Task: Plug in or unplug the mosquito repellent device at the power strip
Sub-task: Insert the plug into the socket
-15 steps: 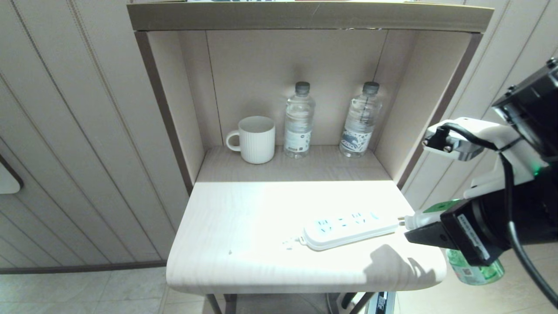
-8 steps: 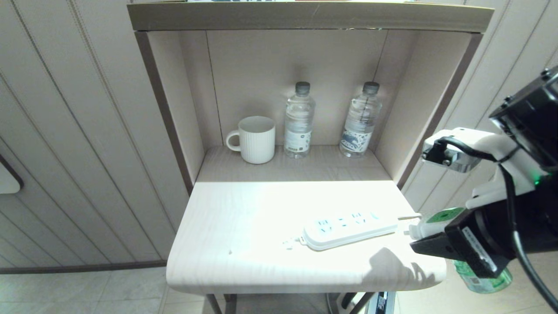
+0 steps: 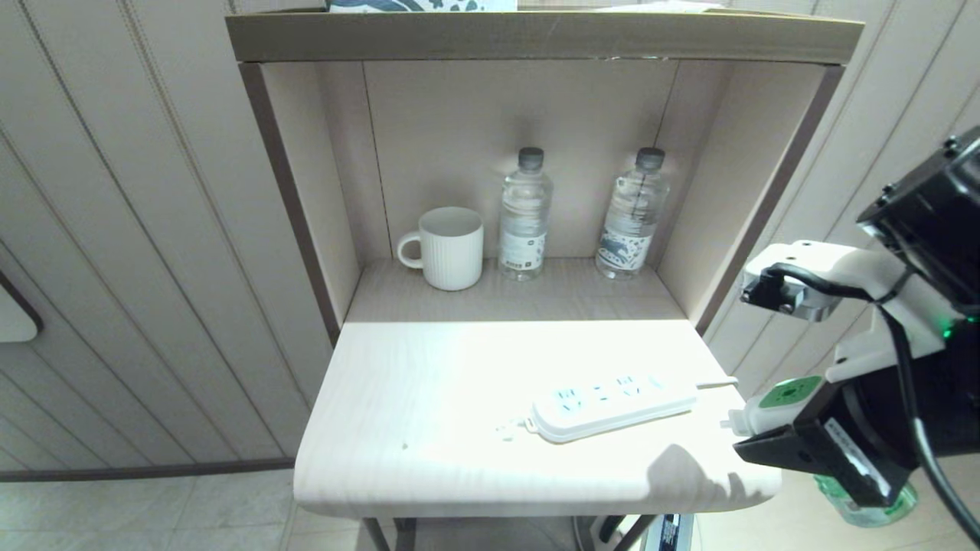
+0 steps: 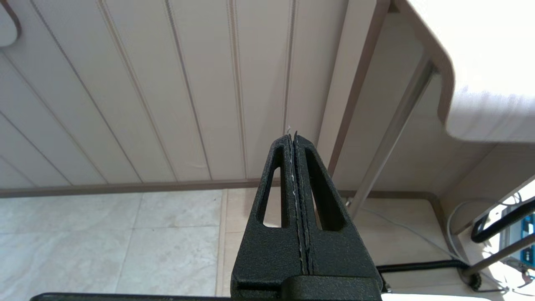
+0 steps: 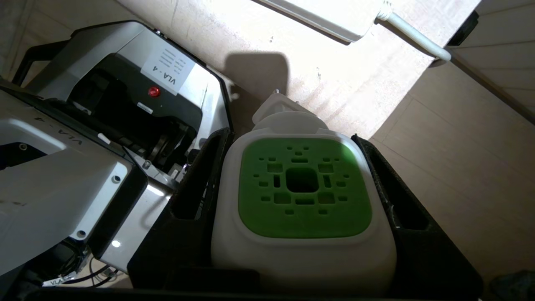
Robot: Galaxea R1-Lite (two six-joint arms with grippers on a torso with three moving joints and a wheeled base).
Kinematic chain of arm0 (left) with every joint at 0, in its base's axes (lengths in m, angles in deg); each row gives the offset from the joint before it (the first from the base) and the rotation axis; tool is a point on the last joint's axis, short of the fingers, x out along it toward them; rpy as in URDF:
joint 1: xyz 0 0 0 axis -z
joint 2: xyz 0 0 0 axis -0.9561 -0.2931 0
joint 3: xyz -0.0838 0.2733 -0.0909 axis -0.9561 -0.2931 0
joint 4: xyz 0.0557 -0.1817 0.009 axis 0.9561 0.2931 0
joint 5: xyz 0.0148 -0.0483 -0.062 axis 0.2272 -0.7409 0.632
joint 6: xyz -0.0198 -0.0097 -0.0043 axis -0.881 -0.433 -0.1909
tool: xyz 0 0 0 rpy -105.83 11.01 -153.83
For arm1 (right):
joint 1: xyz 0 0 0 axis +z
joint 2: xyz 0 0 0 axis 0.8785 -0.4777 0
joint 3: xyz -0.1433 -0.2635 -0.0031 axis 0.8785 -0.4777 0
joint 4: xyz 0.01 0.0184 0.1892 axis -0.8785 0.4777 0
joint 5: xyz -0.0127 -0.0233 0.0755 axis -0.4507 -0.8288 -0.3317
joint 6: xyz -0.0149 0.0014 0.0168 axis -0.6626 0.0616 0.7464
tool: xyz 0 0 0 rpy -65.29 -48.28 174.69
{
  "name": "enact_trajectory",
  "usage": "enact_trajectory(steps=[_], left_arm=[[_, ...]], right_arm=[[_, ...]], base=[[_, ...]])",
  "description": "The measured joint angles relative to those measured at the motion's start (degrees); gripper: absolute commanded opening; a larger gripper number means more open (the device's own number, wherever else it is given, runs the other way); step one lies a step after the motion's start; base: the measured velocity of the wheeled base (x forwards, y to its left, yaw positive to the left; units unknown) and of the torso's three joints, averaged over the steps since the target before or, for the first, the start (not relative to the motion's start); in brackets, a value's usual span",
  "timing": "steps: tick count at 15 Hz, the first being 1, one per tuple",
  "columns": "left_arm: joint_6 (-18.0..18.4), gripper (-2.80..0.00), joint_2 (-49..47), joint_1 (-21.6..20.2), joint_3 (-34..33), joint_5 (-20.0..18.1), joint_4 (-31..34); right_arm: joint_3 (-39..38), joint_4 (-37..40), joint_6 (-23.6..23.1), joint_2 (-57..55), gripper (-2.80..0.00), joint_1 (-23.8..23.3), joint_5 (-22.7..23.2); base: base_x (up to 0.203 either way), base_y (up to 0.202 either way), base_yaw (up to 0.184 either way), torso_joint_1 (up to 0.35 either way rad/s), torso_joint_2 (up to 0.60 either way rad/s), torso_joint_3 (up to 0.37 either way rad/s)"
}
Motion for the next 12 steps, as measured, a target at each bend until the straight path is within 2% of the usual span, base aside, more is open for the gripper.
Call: enact_trajectory(steps=[12], left_arm=[[0.0,-2.80,0.0,0.0,0.0,0.0,0.0]], right_arm=[[-0.7,-0.1,-0.2,-0.7,-2.80,0.0,-0.2]], base=[[0.000,0.000,0.000,0.226,-0.50,-0.278]])
